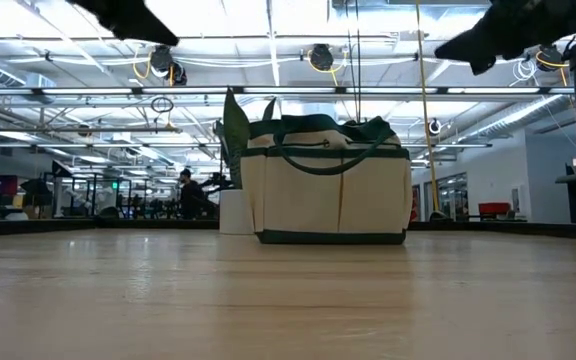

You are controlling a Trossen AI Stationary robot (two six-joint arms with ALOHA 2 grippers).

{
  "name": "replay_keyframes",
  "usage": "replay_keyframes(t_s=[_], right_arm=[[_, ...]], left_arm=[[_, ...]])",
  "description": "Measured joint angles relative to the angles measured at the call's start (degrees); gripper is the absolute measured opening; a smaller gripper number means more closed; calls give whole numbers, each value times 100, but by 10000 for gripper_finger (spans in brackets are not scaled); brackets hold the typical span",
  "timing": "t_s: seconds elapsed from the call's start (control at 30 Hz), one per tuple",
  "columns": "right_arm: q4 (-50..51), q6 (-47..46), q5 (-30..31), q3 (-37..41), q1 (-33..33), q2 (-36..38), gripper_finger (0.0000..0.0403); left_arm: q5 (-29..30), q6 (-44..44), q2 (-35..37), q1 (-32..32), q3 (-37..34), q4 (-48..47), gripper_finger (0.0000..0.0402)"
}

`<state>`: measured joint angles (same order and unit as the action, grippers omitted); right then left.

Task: Pick & Place Garden tools in Gardening bag
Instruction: Return To Home Position

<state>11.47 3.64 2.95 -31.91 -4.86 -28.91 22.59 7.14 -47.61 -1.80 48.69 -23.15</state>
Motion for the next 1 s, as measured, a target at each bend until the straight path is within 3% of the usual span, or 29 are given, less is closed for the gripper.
replay_keyframes(t_s=[0.5,0.7,1.0], right_arm=[[-44,-66,0,441,0,948,1],[-42,-148,-1,775,0,1469,1],[-43,-279,1,1258,0,2285,1]], left_arm=[[0,-202,2063,-5,-1279,99,17],[0,-286,2700,-5,-1779,162,3],[2,-208,3385,-5,-2397,620,15]])
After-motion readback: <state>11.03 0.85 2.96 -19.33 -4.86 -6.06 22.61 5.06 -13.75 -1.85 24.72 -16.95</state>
